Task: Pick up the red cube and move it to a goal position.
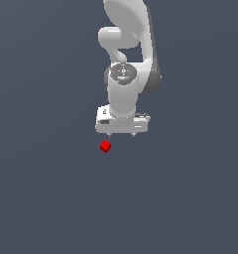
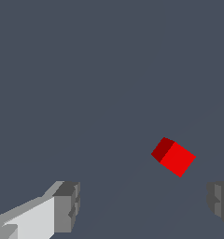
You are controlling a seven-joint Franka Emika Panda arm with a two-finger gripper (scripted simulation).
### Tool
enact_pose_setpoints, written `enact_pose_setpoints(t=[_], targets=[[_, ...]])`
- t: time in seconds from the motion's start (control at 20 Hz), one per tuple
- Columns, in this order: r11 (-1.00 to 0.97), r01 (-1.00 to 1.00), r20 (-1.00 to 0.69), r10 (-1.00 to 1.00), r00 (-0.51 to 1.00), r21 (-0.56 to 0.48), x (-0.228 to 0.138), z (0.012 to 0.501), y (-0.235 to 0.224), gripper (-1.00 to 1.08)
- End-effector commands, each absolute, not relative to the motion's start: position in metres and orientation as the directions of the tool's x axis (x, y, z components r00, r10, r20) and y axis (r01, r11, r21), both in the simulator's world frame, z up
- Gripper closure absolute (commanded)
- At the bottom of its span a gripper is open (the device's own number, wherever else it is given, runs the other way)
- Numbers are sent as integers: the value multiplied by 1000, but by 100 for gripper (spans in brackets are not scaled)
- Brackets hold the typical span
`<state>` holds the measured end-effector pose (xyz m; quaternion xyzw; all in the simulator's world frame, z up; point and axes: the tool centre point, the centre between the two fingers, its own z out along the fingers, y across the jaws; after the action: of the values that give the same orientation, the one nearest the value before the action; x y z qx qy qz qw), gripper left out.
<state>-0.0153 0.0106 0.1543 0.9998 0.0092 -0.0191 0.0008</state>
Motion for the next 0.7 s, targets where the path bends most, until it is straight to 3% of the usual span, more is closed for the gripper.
enact_pose_setpoints(t=[0.0, 0.65], targets=[[-1000, 18, -38, 18, 999, 1, -15, 154, 11, -92], [-989, -147, -28, -147, 989, 5, -16, 118, -12, -92]])
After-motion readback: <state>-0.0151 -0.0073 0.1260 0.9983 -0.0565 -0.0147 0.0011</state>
